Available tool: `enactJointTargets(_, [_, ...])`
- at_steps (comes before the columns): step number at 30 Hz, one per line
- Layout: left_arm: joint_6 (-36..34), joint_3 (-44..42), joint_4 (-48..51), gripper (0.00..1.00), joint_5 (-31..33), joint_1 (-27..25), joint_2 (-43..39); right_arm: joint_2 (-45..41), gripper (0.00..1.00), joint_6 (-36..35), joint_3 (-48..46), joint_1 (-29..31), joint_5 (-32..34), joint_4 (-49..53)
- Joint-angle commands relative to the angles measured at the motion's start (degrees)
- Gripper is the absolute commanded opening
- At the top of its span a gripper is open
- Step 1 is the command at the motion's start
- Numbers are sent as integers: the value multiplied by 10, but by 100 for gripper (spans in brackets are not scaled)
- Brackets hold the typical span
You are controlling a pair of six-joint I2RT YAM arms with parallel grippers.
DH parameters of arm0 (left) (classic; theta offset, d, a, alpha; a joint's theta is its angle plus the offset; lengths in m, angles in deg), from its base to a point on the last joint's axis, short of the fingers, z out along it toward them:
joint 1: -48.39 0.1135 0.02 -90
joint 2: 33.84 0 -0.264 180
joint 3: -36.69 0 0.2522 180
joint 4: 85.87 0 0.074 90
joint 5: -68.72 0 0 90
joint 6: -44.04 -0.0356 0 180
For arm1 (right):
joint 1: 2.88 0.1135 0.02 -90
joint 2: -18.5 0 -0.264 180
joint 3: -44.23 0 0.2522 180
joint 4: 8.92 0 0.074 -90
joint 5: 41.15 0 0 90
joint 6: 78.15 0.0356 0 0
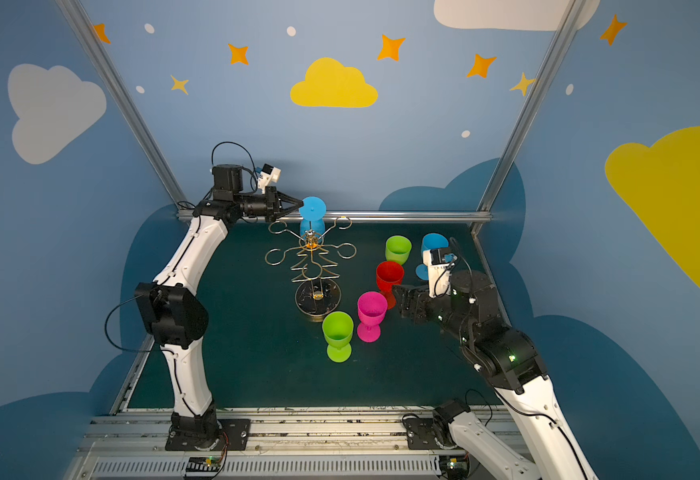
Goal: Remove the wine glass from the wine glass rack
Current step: 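Close the left gripper on the blue glass base on the rack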
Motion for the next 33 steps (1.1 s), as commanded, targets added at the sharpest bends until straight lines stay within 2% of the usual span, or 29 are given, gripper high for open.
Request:
enactJointTargets(1, [-17, -7, 7, 3, -6, -4, -27, -7, 78, -1, -3, -2, -5, 0])
enactJointTargets(16, [-48, -26, 32, 3, 1, -18, -43, -12, 78, -2, -1, -5, 1, 4])
enactJointTargets(27, [-137, 35, 166, 3, 54, -23, -31, -15, 78, -4, 4, -7, 3, 5])
enactJointTargets(33, [-160, 81, 215, 3, 57, -31, -14, -15, 78, -8, 6, -9, 6, 5])
